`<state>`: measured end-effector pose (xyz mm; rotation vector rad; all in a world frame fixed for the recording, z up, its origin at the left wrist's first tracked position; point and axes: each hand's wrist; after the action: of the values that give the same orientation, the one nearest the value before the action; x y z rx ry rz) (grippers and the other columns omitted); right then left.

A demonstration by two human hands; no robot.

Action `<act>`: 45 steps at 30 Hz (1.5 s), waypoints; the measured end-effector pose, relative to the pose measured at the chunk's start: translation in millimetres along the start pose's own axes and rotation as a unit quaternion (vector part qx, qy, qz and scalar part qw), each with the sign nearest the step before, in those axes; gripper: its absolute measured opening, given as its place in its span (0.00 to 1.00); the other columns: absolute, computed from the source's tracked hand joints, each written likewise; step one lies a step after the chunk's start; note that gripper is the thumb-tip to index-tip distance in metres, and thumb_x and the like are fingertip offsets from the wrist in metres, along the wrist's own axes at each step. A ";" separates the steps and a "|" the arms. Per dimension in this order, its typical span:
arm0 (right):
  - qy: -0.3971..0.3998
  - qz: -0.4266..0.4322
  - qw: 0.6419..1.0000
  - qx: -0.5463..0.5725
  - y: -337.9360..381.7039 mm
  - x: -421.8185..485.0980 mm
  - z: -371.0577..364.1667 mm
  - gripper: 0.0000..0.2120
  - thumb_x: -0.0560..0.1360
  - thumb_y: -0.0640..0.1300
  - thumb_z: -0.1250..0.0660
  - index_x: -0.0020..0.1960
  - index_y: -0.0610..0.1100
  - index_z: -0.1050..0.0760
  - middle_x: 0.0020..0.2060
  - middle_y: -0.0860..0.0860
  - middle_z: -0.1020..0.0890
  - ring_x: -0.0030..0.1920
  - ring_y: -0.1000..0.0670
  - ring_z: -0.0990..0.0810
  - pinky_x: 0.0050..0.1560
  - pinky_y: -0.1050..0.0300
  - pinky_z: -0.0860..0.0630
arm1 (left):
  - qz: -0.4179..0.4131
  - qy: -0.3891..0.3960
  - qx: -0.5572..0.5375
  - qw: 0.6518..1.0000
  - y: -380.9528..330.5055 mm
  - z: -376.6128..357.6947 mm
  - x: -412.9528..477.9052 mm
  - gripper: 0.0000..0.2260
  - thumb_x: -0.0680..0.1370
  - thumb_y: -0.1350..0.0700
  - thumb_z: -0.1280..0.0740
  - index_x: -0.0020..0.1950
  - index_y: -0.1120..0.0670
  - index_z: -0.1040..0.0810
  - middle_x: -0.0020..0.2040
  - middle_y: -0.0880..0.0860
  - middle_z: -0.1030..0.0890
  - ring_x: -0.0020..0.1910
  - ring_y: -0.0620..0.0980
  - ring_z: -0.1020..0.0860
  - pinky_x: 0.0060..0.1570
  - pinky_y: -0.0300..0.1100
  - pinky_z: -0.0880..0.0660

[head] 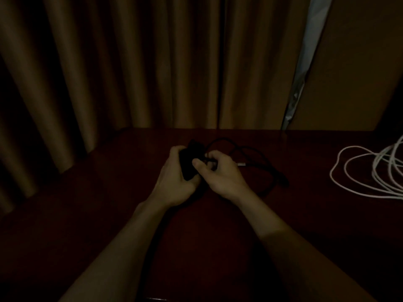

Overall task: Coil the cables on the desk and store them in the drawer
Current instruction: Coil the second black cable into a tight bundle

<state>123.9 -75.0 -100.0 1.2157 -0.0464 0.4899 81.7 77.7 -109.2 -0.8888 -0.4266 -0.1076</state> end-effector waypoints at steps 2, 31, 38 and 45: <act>-0.009 -0.010 0.999 0.029 1.3 -0.4 -1.7 0.12 0.80 0.52 0.30 0.56 0.44 0.22 0.46 0.43 0.17 0.43 0.46 0.17 0.44 0.46 0.18 | 0.012 0.043 -0.033 0.998 3.8 2.0 1.5 0.28 0.79 0.47 0.33 0.77 0.43 0.41 0.68 0.45 0.26 0.64 0.41 0.24 0.60 0.40 0.25; 0.028 -0.039 0.994 0.096 11.6 -4.5 -2.2 0.15 0.82 0.55 0.34 0.59 0.45 0.19 0.49 0.54 0.13 0.50 0.58 0.15 0.52 0.62 0.19 | -0.031 -0.058 -0.030 0.997 -2.3 -3.5 -0.1 0.20 0.78 0.52 0.25 0.66 0.48 0.29 0.51 0.43 0.18 0.46 0.37 0.18 0.39 0.35 0.20; -0.056 -0.052 0.997 0.033 14.6 -4.0 -1.7 0.18 0.77 0.62 0.30 0.51 0.46 0.19 0.43 0.52 0.13 0.42 0.53 0.14 0.47 0.49 0.15 | -0.038 0.033 0.030 0.998 -6.4 -8.7 -0.2 0.29 0.84 0.53 0.37 0.82 0.45 0.44 0.70 0.46 0.34 0.65 0.40 0.32 0.60 0.27 0.36; -0.103 -0.078 0.989 0.066 9.9 -0.9 2.3 0.15 0.76 0.58 0.26 0.49 0.47 0.22 0.43 0.54 0.15 0.45 0.55 0.15 0.48 0.55 0.16 | -0.046 0.000 -0.079 0.996 -2.7 -6.9 2.8 0.26 0.77 0.57 0.24 0.72 0.45 0.30 0.62 0.42 0.21 0.60 0.39 0.21 0.62 0.47 0.21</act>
<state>119.8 -74.8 -90.6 1.3848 -0.0969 0.2324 85.7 71.0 -109.9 -1.0253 -0.4636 -0.2283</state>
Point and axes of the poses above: each hand's wrist, its own x-axis towards the middle knuckle, its own z-axis out of the back of the hand, y = z × x
